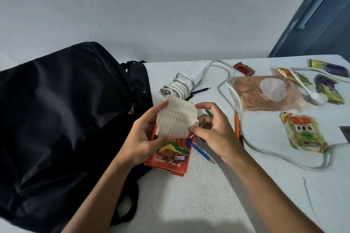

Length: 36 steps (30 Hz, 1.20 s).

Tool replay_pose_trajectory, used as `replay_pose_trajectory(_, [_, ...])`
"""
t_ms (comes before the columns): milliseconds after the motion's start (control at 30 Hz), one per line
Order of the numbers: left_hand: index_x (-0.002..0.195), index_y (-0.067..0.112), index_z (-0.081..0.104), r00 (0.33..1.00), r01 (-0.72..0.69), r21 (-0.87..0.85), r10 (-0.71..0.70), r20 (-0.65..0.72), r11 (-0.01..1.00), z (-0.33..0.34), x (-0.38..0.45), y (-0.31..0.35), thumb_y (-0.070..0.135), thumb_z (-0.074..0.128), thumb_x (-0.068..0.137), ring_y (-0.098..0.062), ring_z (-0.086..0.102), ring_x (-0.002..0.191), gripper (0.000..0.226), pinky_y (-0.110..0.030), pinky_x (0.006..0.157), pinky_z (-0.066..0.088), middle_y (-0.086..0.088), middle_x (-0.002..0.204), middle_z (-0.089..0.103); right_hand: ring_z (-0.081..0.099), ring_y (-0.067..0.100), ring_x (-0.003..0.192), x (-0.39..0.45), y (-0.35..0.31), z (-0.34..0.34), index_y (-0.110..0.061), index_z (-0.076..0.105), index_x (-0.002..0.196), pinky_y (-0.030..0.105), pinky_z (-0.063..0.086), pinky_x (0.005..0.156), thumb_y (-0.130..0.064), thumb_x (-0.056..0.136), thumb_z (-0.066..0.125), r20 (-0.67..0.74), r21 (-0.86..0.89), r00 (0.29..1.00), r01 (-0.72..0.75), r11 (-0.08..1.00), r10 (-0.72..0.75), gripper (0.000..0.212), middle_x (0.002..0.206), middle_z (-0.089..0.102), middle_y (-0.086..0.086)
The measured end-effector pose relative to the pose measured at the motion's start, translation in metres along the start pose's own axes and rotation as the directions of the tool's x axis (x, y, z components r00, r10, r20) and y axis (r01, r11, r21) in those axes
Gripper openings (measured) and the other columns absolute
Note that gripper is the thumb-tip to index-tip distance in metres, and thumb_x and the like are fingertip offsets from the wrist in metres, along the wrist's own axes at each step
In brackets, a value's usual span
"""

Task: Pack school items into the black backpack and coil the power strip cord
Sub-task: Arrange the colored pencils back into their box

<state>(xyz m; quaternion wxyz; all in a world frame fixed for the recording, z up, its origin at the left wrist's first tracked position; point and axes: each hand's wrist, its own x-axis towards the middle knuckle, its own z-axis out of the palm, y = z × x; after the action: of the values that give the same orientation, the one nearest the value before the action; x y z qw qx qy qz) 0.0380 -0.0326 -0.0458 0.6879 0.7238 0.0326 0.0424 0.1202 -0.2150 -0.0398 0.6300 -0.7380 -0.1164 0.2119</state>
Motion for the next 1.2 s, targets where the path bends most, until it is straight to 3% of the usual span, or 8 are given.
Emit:
replay_pose_trajectory(200, [0.137,0.024,0.042,1.000,-0.010,-0.004,0.010,-0.021,1.000,0.001,0.000,0.000,-0.011,0.070,0.077,-0.022,0.063,0.111,0.075,-0.025,0.078,0.056,-0.006,0.122,0.061,0.065,0.009,0.065,0.000,-0.005,-0.004,-0.023,0.047,0.108,0.014,0.044,0.053,-0.016,0.080,0.074,-0.057,-0.094,0.998,-0.002,0.996,-0.003,0.040,0.079,0.069,0.007])
replay_pose_trajectory(300, [0.136,0.024,0.043,0.997,0.005,-0.053,-0.009,-0.079,0.999,0.002,-0.001,0.000,-0.012,0.068,0.076,-0.021,0.066,0.106,0.074,-0.025,0.076,0.056,-0.006,0.117,0.064,0.066,0.017,0.069,-0.002,-0.007,-0.009,-0.021,0.050,0.091,0.027,0.050,0.058,-0.014,0.089,0.062,-0.110,-0.197,0.994,0.004,0.980,-0.026,0.015,0.078,0.066,0.004])
replay_pose_trajectory(367, [0.135,0.025,0.043,0.996,0.005,-0.056,-0.010,-0.091,0.998,0.004,-0.001,0.001,-0.012,0.066,0.077,-0.020,0.066,0.105,0.073,-0.024,0.075,0.056,-0.006,0.116,0.064,0.064,0.023,0.072,-0.003,-0.009,-0.015,-0.020,0.053,0.082,0.038,0.053,0.063,-0.008,0.090,0.055,-0.035,-0.411,0.999,0.008,0.912,-0.025,0.015,0.076,0.063,0.001])
replay_pose_trajectory(500, [0.135,0.029,0.043,0.995,0.010,-0.037,-0.013,-0.097,0.999,0.005,0.001,0.002,-0.011,0.067,0.079,-0.021,0.066,0.106,0.073,-0.026,0.073,0.057,-0.005,0.119,0.063,0.063,0.015,0.071,-0.011,-0.017,-0.018,-0.019,0.059,0.077,0.027,0.046,0.058,-0.035,0.082,0.070,0.209,-0.767,0.953,0.022,0.641,0.217,0.020,0.074,0.065,-0.004])
replay_pose_trajectory(700, [0.133,0.028,0.044,0.992,0.019,-0.036,-0.024,-0.121,0.999,0.007,0.000,0.004,-0.014,0.065,0.080,-0.019,0.068,0.102,0.071,-0.024,0.072,0.057,-0.003,0.112,0.065,0.059,0.009,0.064,-0.013,-0.016,-0.012,-0.023,0.054,0.072,0.021,0.033,0.051,-0.035,0.087,0.064,0.206,-0.844,0.957,0.067,0.532,0.206,0.021,0.067,0.059,-0.008])
replay_pose_trajectory(867, [0.138,0.022,0.041,0.993,0.030,-0.024,-0.032,-0.117,0.999,0.008,-0.001,0.005,-0.013,0.064,0.081,-0.017,0.068,0.100,0.072,-0.023,0.071,0.056,0.001,0.113,0.064,0.063,0.016,0.059,-0.009,-0.019,-0.022,-0.018,0.058,0.065,0.028,0.046,0.056,-0.023,0.083,0.064,-0.012,-0.690,1.000,-0.029,0.723,0.028,0.020,0.061,0.064,0.000])
replay_pose_trajectory(1033, [0.139,0.023,0.040,0.994,0.035,-0.016,-0.036,-0.104,0.999,0.009,-0.001,0.006,-0.011,0.065,0.081,-0.016,0.068,0.103,0.071,-0.023,0.071,0.056,0.001,0.117,0.062,0.058,0.025,0.047,-0.009,-0.011,-0.020,-0.019,0.059,0.091,0.039,0.049,0.047,-0.006,0.086,0.062,-0.119,-0.378,0.976,0.125,0.917,-0.182,0.013,0.058,0.064,0.006])
replay_pose_trajectory(1200, [0.137,0.024,0.041,0.995,0.026,0.018,-0.024,-0.101,0.999,0.010,0.001,0.005,-0.011,0.066,0.081,-0.014,0.067,0.104,0.070,-0.021,0.071,0.056,-0.001,0.121,0.060,0.066,0.025,0.055,-0.007,-0.022,-0.013,-0.001,0.063,0.087,0.024,0.047,0.047,0.009,0.092,0.036,-0.038,0.334,0.999,0.045,0.941,-0.034,0.029,0.068,0.069,0.018])
